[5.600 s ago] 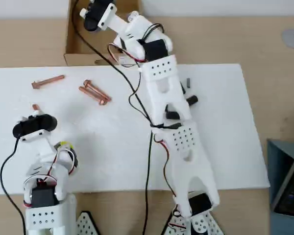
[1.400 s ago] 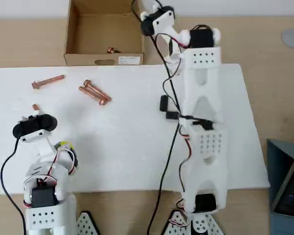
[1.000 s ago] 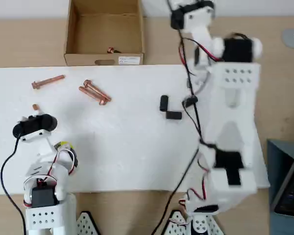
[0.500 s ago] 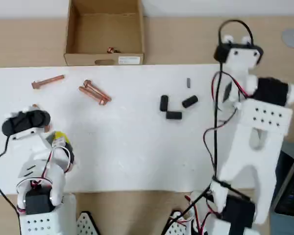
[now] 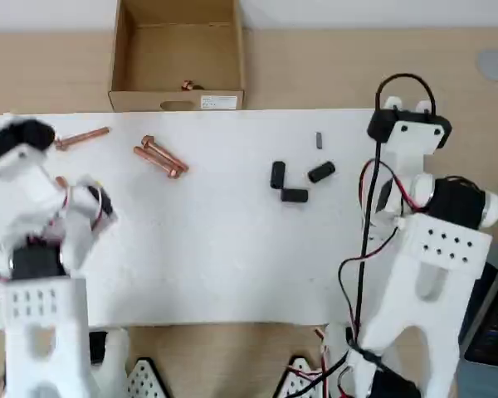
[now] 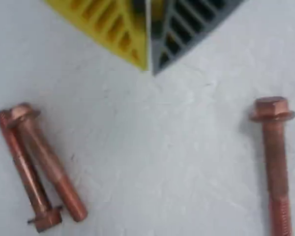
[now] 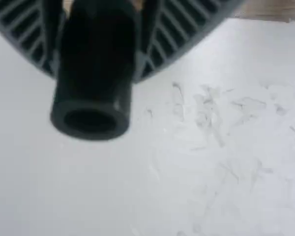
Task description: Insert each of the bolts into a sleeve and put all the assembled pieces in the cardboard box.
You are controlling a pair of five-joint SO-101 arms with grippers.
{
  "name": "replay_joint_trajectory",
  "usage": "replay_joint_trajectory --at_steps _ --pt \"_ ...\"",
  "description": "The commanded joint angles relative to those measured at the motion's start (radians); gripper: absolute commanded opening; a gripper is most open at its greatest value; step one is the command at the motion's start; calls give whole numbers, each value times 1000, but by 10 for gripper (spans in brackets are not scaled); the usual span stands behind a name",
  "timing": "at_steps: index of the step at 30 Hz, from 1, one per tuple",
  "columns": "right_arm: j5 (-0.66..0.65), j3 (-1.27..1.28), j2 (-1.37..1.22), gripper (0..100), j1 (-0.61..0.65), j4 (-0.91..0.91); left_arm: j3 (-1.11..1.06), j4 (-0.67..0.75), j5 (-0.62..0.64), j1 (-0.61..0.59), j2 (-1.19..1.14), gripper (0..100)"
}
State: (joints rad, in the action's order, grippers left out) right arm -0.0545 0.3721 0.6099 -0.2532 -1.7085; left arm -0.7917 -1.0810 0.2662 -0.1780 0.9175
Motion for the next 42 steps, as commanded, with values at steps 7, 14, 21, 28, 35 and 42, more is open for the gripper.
replay_joint_trajectory --at_steps 7,14,21,28,35,42 --pt "11 105 145 10 -15 20 384 -3 184 -3 -493 2" --pt "14 188 255 10 -24 60 588 -74 319 78 -717 2" --pt "58 275 351 10 -25 110 890 -176 416 153 -987 2" --pt "60 283 381 10 -25 114 1254 -316 425 155 -1267 2" --pt "60 283 381 10 -25 114 1583 -439 419 170 -1540 53" --pt "60 283 381 10 -25 114 1838 -528 419 201 -1744 154"
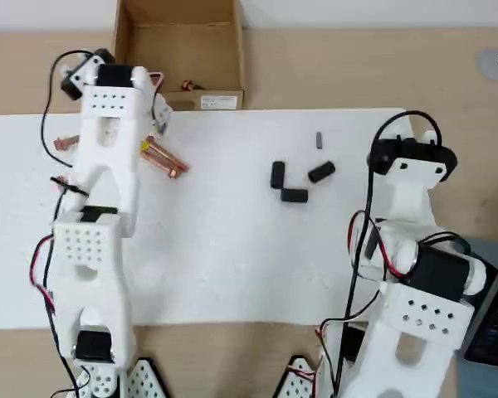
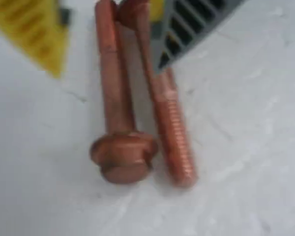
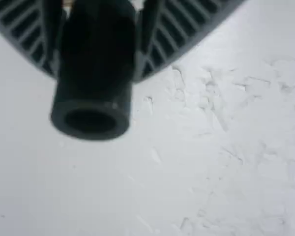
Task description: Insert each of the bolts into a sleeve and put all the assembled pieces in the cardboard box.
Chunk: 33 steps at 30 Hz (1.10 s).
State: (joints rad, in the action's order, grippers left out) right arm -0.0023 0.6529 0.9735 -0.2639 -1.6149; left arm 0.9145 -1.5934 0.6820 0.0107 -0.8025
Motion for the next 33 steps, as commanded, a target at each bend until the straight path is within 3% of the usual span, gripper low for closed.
replay_joint_trajectory --at_steps 1,9,33 --pt "8 2 18 10 -15 20 158 -15 3 9 -45 149" --pt "8 2 18 10 -15 20 262 -40 2 6 -142 142" --pt "8 4 19 10 -15 20 249 14 2 -6 -232 142"
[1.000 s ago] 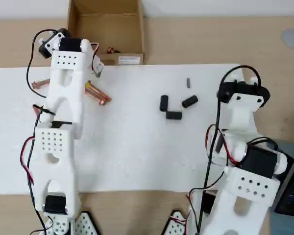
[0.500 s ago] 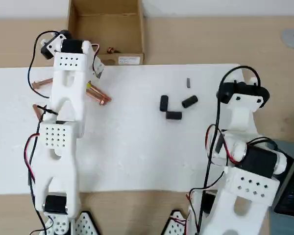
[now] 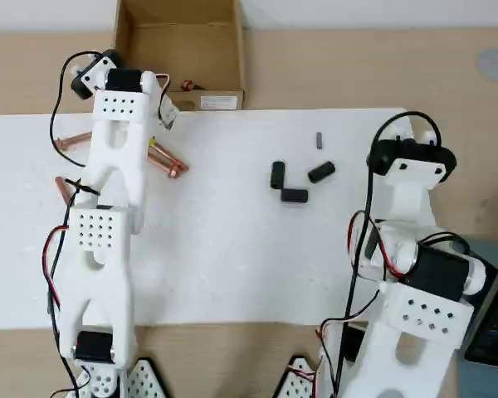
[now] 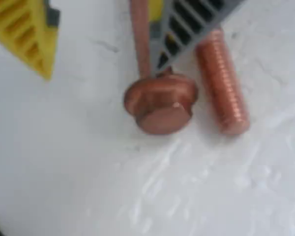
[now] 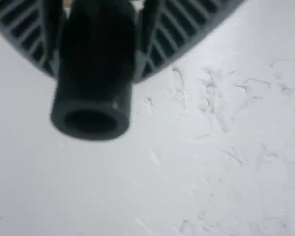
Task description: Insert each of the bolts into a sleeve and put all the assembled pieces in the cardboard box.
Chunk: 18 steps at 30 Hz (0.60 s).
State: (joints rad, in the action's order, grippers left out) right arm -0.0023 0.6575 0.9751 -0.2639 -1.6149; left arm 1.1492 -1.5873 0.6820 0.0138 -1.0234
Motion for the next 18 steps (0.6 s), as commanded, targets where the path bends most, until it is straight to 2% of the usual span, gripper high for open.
replay_joint_trajectory --at_steps 1,6,14,18 --pt "8 -1 18 10 -15 20 14 8 2 -15 -19 142" --pt "8 -1 18 10 -15 20 23 -26 2 -23 -18 142" --pt "8 -1 18 10 -13 20 273 -114 -5 -14 -18 143" --pt "8 -1 18 10 -13 20 324 -169 -20 -8 -19 143"
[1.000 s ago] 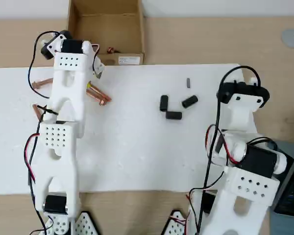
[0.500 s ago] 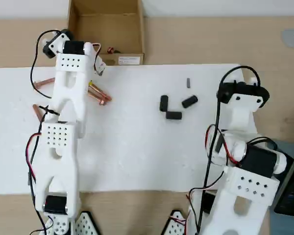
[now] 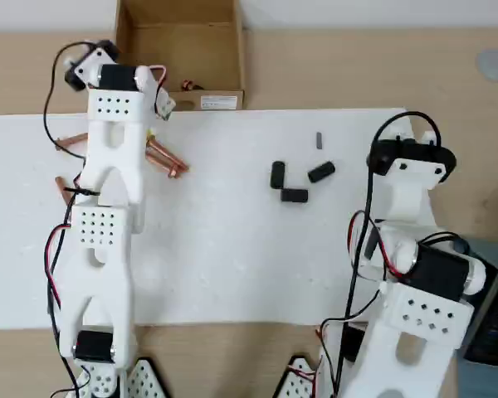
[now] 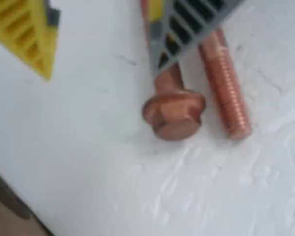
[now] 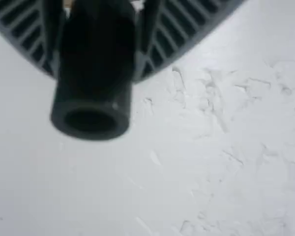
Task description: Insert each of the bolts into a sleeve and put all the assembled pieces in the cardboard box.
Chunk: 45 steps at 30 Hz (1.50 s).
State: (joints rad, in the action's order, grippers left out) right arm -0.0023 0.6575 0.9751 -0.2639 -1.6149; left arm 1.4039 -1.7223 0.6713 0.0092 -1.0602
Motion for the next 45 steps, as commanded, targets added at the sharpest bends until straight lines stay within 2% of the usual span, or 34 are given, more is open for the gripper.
replay_joint_trajectory --at_steps 1,15,24,41,43,45 --pt "8 -1 18 10 -13 20 54 -34 -9 -3 18 143" --pt "8 -1 18 10 -13 20 -101 -32 -2 -8 16 143" --pt "8 -1 18 10 -13 20 -104 -28 -2 -12 4 143" --pt "8 -1 18 10 -13 20 -101 78 -3 -18 -120 142" --pt "8 -1 18 10 -13 20 -101 77 -3 -18 -122 119" --pt "8 -1 18 10 -13 20 -100 77 -3 -21 -122 51"
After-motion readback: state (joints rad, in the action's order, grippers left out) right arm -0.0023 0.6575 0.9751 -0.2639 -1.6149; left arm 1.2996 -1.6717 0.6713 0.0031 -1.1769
